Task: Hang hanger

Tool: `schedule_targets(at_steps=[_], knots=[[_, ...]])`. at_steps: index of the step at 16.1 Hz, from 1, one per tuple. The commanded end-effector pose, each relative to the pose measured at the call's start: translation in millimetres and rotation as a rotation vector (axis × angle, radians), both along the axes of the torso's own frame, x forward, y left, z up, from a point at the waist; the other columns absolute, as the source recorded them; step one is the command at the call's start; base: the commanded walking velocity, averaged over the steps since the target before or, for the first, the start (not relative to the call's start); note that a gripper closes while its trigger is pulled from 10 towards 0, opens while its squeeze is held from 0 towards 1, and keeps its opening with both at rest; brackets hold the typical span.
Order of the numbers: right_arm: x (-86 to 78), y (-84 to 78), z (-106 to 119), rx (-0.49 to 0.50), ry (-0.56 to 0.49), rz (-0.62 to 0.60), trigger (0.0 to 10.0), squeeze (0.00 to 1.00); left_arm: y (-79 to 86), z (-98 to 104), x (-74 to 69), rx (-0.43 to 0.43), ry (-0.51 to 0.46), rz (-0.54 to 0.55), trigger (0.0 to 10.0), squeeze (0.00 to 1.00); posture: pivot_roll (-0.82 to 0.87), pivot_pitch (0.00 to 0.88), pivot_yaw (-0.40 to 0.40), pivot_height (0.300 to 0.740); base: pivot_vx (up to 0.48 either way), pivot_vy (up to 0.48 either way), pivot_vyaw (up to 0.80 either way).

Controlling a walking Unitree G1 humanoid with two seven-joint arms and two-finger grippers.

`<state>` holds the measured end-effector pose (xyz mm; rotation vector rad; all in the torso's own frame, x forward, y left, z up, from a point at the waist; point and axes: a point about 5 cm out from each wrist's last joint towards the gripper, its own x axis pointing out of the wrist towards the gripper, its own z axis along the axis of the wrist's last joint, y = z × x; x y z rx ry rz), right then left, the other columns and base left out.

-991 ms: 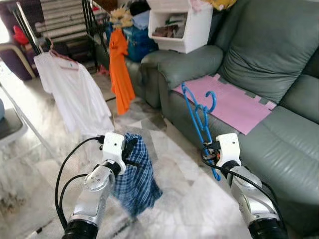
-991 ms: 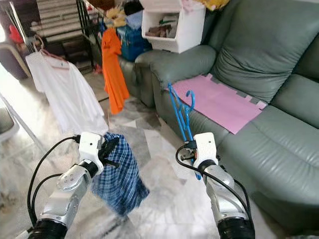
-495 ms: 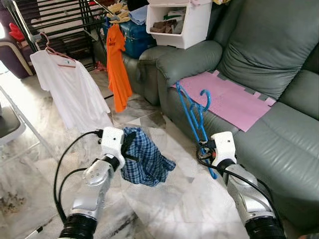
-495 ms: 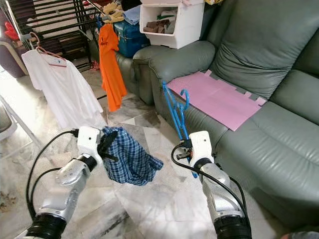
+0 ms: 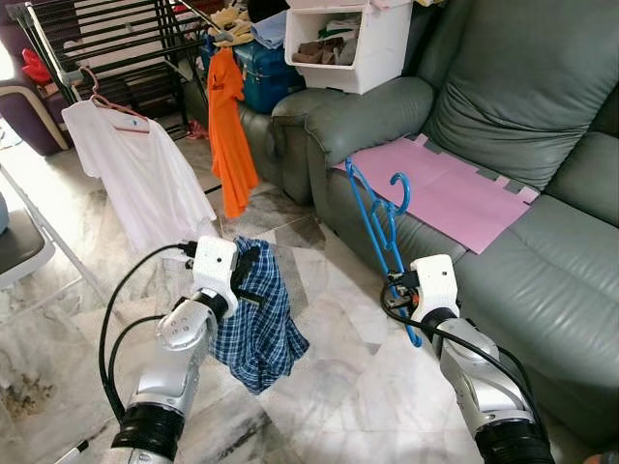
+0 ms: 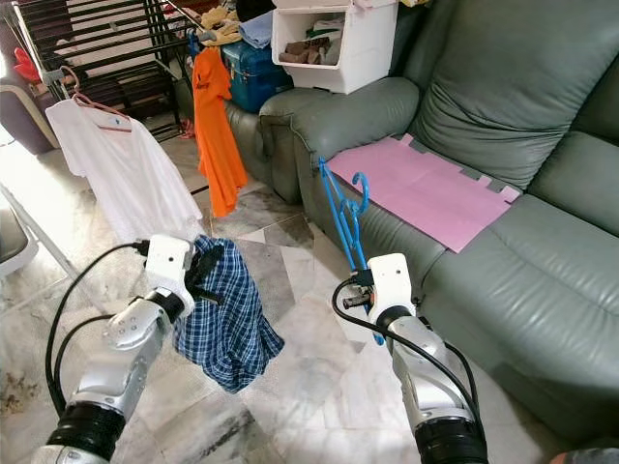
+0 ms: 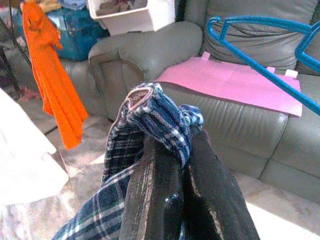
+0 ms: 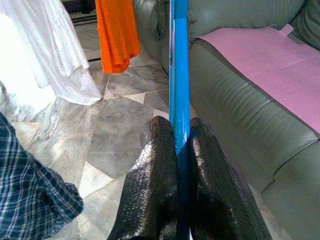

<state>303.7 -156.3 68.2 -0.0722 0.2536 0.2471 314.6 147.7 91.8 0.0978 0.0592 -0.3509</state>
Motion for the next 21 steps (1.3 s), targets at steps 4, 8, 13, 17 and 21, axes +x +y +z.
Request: schedule_targets(at_steps=[4, 8, 13, 17, 21], knots=[[17.6, 8.2, 18.6, -0.016, -0.044, 0.102, 10.0, 0.0, 7.6, 26.6, 19.1, 0.301, -0.153, -0.183, 10.0, 0.0, -0.1, 0.0, 0.044, 0.74, 0.0, 0.0, 0.0], [21.4, 4.6, 19.0, -0.055, -0.04, 0.119, 10.0, 0.0, 18.8, 31.9, 19.6, 0.679, -0.158, -0.501, 10.0, 0.0, -0.08, 0.0, 0.028, 0.74, 0.0, 0.0, 0.0], [22.7, 8.9, 18.3, -0.089, -0.049, 0.164, 10.0, 0.0, 53.5, 34.9, 34.7, 1.224, 0.027, -0.708, 10.0, 0.0, -0.08, 0.0, 0.017, 0.74, 0.0, 0.0, 0.0], [20.5, 14.2, 16.6, -0.091, -0.055, 0.186, 10.0, 0.0, 75.3, 48.7, 46.7, 1.469, 0.188, -0.734, 10.0, 0.0, -0.08, 0.0, 0.022, 0.74, 0.0, 0.0, 0.0], [16.4, 23.0, 18.1, -0.051, -0.047, 0.287, 10.0, 0.0, 60.9, 88.7, 76.1, 1.654, -0.172, -0.468, 10.0, 0.0, -0.08, 0.0, 0.026, 0.74, 0.0, 0.0, 0.0]])
